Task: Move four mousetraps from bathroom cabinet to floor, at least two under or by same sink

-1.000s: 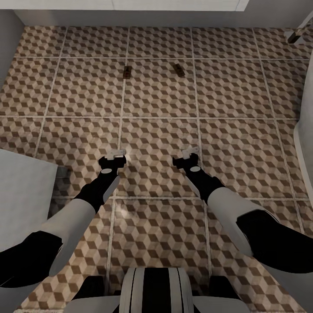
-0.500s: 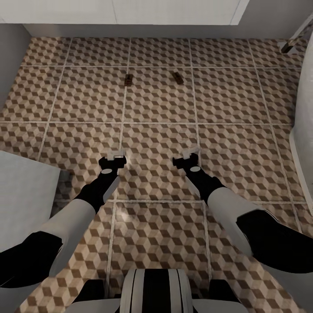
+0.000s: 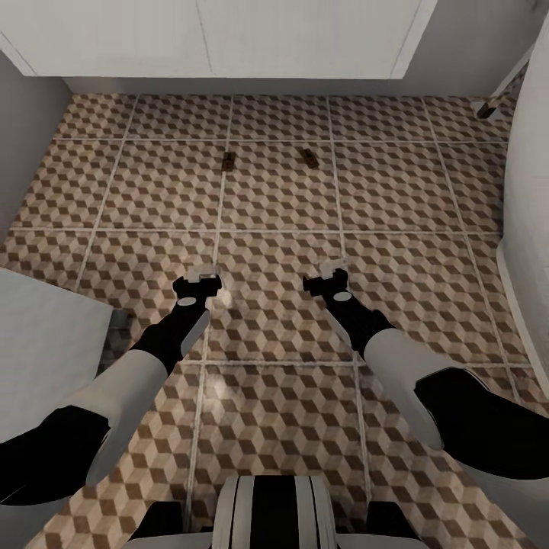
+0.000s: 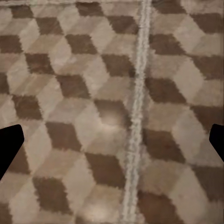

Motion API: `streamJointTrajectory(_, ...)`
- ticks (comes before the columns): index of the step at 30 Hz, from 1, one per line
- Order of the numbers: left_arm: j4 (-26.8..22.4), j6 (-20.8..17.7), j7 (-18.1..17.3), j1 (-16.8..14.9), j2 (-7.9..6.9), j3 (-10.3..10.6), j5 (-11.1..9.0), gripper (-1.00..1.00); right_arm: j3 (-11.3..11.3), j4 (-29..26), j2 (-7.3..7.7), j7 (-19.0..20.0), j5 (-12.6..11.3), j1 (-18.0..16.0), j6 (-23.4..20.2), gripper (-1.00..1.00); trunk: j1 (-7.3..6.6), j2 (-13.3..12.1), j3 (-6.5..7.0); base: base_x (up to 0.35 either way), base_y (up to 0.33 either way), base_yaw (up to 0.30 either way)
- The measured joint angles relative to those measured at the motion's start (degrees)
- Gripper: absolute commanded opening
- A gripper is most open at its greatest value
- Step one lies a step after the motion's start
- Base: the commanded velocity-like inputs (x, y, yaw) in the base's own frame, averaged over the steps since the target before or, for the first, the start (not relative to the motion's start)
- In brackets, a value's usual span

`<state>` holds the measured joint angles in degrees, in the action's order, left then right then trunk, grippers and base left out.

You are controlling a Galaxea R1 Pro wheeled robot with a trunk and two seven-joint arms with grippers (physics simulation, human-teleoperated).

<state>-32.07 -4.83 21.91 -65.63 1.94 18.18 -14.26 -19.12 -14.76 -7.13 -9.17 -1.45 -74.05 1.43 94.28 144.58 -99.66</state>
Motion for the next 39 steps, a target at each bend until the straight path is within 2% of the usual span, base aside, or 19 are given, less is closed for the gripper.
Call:
streamJointTrajectory(8,2.7,0.1,0.0,0.0,0.04,0.0,0.1,1.0,0.0,2.5,0.02,-0.2,0.0,0.0,0.6,1.0,-0.21,-0.1,2.17,0.0,0.0,0.0)
streamJointTrajectory(15,4.1,0.2,-0.1,0.2,0.06,0.0,0.1,1.0,0.0,6.0,0.9,-0.2,0.0,0.0,4.6,1.0,-0.39,-0.2,4.33,0.0,0.0,0.0)
streamJointTrajectory(22,4.3,0.3,-0.2,1.5,0.13,0.0,0.0,1.0,0.0,8.1,1.27,-0.2,0.0,0.0,6.7,1.0,-0.57,-0.3,6.53,0.0,0.0,0.0)
streamJointTrajectory(30,5.9,4.9,-0.3,4.5,0.43,0.0,0.2,1.0,0.0,10.8,1.42,-0.1,-0.1,0.1,10.1,1.0,-0.77,-0.4,9.04,0.0,0.0,0.0)
streamJointTrajectory(39,7.6,6.5,-0.5,6.6,0.39,0.0,0.2,1.0,0.0,11.7,1.43,-0.1,-0.1,1.3,12.2,1.0,-1.0,-0.5,11.86,0.0,0.0,0.0)
